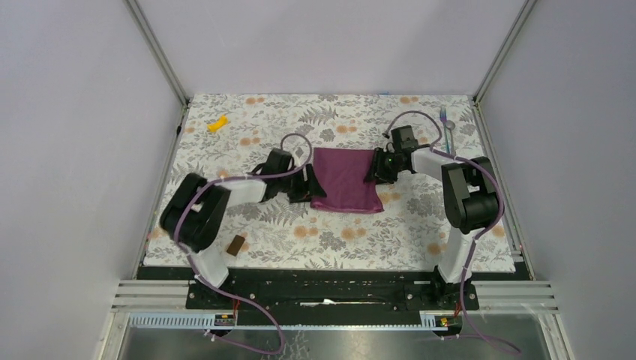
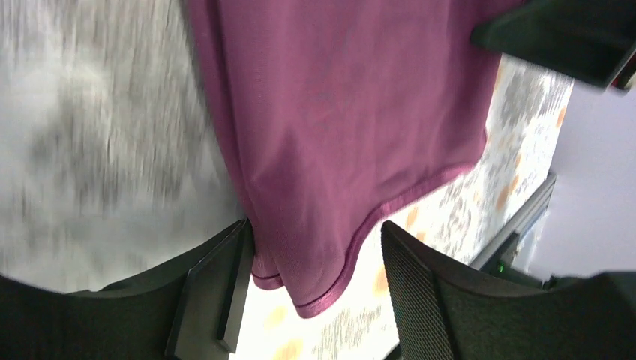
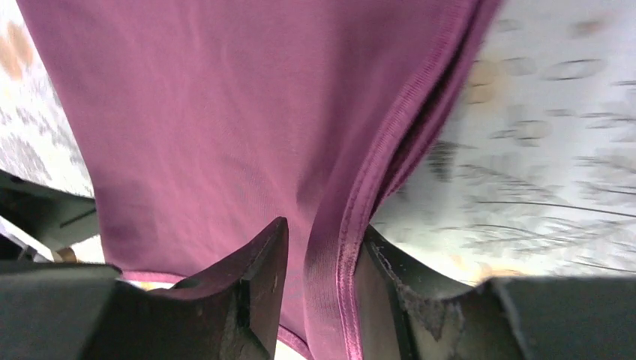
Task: Fold the napkin into a case and place the utensils inside
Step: Move the square-folded napkin to the center of the board, then smooth out the square-folded napkin at the center of the board.
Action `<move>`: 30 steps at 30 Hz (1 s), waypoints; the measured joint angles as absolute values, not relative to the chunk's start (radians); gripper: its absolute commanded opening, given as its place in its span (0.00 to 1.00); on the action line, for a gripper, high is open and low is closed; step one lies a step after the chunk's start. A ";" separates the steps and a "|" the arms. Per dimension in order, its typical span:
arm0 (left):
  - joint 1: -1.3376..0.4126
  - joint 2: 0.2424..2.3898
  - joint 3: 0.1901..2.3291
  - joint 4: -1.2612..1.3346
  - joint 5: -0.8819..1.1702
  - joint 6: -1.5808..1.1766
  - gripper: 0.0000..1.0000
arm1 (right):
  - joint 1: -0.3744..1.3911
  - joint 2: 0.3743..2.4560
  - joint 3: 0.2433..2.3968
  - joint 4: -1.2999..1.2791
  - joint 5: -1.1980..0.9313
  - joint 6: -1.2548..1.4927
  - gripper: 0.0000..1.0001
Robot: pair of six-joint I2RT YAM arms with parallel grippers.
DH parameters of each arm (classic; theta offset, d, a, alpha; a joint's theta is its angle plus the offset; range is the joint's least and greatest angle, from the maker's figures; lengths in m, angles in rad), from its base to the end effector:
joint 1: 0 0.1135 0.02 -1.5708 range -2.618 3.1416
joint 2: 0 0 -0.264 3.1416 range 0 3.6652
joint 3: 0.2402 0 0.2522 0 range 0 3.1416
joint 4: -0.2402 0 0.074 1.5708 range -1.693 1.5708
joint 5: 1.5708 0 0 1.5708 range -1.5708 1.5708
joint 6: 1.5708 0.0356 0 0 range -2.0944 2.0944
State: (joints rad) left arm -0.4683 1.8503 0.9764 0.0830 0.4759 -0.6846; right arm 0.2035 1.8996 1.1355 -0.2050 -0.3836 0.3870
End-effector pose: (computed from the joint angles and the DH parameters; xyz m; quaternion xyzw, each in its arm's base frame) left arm 0.3231 -0.1817 0.1428 -0.0079 0.9033 -0.3841 0.1909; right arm 0.3736 0.0907 0.1490 0.0297 0.9388 0.2588 0.2253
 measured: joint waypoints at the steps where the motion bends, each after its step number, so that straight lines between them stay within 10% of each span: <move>1: -0.472 1.775 0.884 0.087 0.464 -0.703 0.70 | 0.229 1.900 1.136 -0.204 -0.386 0.378 0.46; 9: -0.480 1.404 0.557 0.035 0.408 -0.830 0.89 | 0.297 1.844 1.122 -0.296 -0.287 0.353 0.64; 30: -0.480 1.123 0.313 0.159 0.387 -1.236 0.71 | 0.216 1.629 0.828 -0.365 -0.422 0.470 0.55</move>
State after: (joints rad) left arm -0.4797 1.1229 0.3126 0.1593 0.3866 -1.2358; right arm 0.2165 1.6295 0.8280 -0.3649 -0.4217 0.4698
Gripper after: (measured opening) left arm 0.712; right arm 0.544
